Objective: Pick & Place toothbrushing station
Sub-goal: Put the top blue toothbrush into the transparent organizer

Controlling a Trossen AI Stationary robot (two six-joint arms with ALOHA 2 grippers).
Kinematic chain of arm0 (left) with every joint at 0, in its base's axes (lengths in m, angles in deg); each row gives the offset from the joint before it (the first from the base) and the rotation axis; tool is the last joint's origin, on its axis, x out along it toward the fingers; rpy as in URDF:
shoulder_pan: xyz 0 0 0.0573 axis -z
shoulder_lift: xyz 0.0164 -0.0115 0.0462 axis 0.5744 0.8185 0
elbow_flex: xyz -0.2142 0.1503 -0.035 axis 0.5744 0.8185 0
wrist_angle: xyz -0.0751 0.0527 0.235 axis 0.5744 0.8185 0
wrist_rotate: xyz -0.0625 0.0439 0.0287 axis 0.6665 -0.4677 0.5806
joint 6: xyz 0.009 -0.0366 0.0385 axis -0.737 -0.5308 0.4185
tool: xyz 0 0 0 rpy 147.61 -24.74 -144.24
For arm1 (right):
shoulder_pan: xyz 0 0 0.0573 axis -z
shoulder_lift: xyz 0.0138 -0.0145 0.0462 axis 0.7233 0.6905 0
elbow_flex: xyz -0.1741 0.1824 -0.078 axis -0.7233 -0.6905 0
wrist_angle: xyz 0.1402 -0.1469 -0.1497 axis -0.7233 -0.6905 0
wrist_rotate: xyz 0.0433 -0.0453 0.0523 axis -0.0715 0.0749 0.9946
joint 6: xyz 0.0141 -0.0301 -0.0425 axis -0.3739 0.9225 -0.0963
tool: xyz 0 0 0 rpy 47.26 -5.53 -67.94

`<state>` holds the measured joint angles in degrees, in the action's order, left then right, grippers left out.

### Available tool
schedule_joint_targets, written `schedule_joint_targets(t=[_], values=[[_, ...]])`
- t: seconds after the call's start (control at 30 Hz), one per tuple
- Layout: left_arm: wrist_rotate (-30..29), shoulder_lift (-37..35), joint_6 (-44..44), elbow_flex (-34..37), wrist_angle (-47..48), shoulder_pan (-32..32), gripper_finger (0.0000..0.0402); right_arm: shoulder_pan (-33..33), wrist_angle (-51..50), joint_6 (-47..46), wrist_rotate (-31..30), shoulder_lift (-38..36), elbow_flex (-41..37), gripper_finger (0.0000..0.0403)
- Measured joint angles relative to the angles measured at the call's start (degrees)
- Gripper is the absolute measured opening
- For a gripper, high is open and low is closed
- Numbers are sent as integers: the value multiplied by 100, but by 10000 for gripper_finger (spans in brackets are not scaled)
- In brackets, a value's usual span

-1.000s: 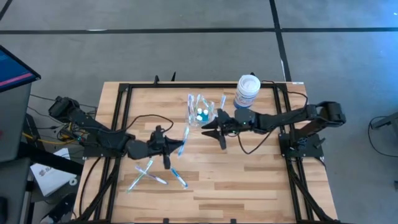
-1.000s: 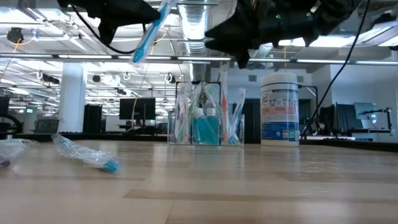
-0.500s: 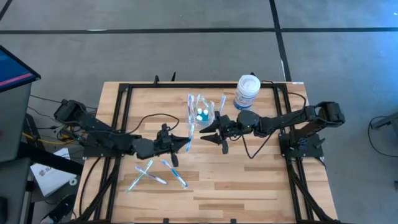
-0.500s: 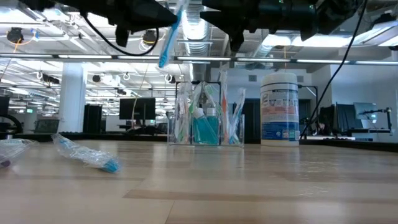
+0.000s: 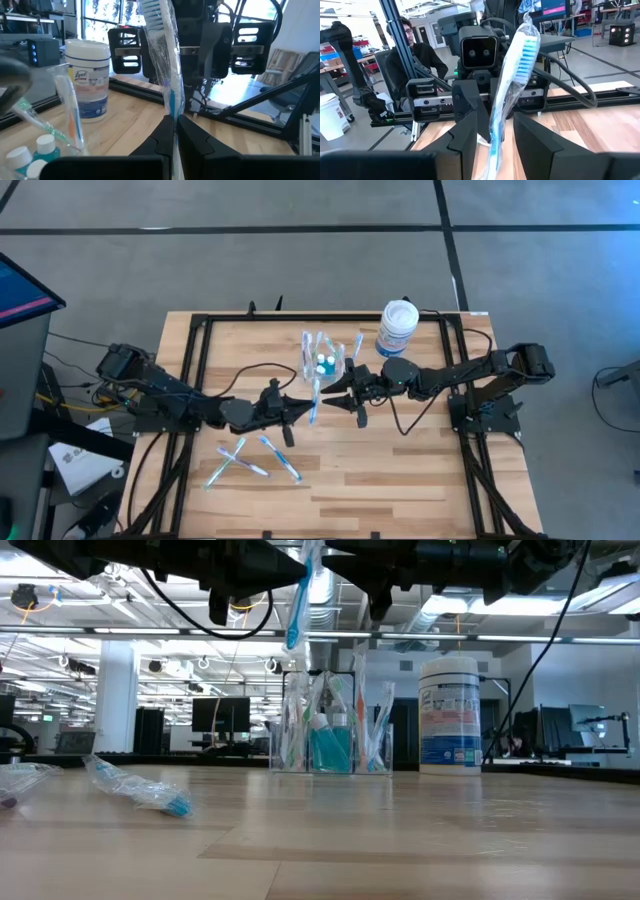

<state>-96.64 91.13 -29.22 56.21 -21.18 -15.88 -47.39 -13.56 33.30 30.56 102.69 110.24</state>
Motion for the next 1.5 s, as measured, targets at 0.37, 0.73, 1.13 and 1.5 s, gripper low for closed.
schedule_joint_targets(t=[0.37,0.73,1.13,1.5], values=[[390,509,-4,-2,-768,-217,5,0,36,25,-22,0,0,120],[505,704,-63,-142,-817,-278,5,0,14,37,-57,0,0,112],[505,704,-26,-142,-807,-278,6,0,12,231,-53,0,0,11],[376,700,48,-97,-765,-271,36,179,-87,341,28,0,0,2]])
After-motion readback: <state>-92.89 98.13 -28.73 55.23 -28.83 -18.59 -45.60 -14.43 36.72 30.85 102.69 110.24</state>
